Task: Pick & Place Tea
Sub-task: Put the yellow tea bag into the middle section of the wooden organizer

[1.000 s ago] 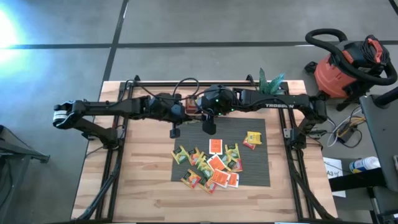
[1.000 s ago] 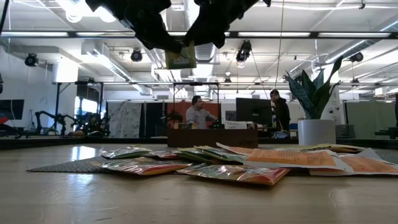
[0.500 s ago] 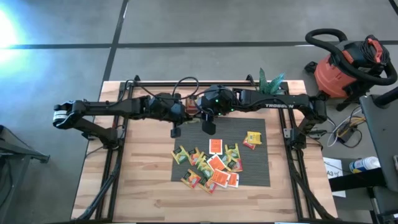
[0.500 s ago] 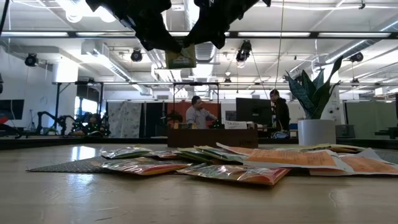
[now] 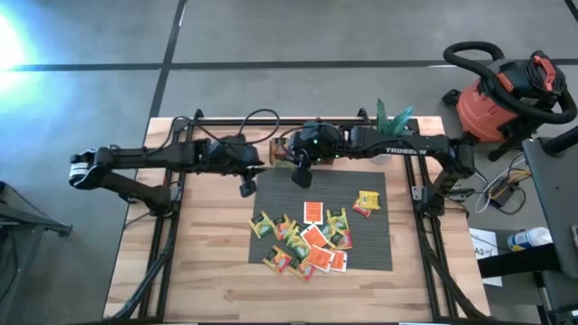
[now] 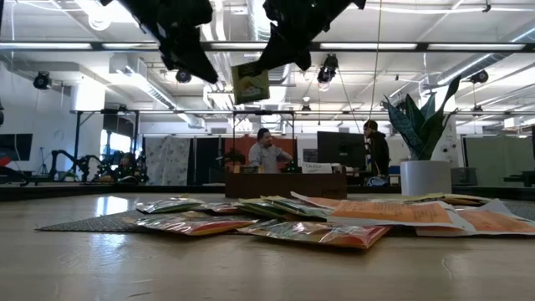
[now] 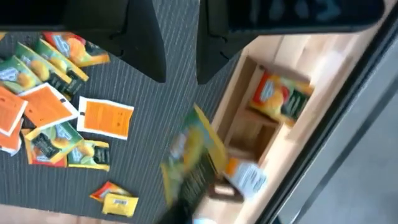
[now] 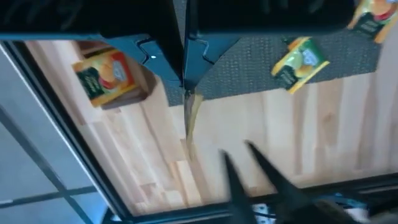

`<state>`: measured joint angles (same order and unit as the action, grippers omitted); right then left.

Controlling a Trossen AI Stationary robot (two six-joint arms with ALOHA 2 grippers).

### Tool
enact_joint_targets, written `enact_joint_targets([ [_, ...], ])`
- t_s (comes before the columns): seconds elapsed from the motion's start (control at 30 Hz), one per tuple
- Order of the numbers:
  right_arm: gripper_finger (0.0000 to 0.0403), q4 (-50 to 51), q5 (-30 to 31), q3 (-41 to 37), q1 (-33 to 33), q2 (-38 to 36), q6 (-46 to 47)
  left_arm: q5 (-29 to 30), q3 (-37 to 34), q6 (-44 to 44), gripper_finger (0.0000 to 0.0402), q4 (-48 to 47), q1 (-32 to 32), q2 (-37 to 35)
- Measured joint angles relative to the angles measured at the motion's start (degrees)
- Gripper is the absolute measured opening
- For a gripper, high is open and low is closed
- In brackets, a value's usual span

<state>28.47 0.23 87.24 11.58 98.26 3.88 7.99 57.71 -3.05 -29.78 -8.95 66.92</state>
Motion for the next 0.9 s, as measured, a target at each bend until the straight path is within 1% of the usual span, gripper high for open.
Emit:
enact_joint_targets([
  [0.17,0.0008,-0.5,-0.6,-3.1,5.1,0.0,-0.9,0.0,-3.3,-4.1,0.0084,0.1,0.2,-3.6],
  [0.27,0.0008,-1.1,-4.6,-6.0,8.8,0.0,-0.9,0.0,-6.5,-6.9,0.0084,1.8,0.2,-6.1],
  [0.4,0.0008,-5.9,-9.4,-9.5,12.1,0.1,-1.5,0.0,-11.0,-10.0,0.0084,6.2,0.2,-9.2],
  [0.43,0.0008,-7.2,-9.8,-10.2,12.6,0.1,-1.8,0.0,-12.1,-10.7,0.0084,7.4,0.2,-9.9],
  [0.5,0.0008,-9.2,-10.2,-11.7,13.5,0.1,-2.3,0.0,-13.8,-11.8,0.0084,9.5,0.2,-10.9],
  [0.67,0.0008,-10.7,-11.2,-14.4,15.5,0.9,-3.9,0.0,-16.7,-13.6,0.0084,13.1,0.2,-12.4],
  [0.9,0.0008,-13.9,-11.2,-15.0,16.7,4.5,-6.4,0.1,-16.8,-13.6,0.0084,13.6,0.2,-12.1],
])
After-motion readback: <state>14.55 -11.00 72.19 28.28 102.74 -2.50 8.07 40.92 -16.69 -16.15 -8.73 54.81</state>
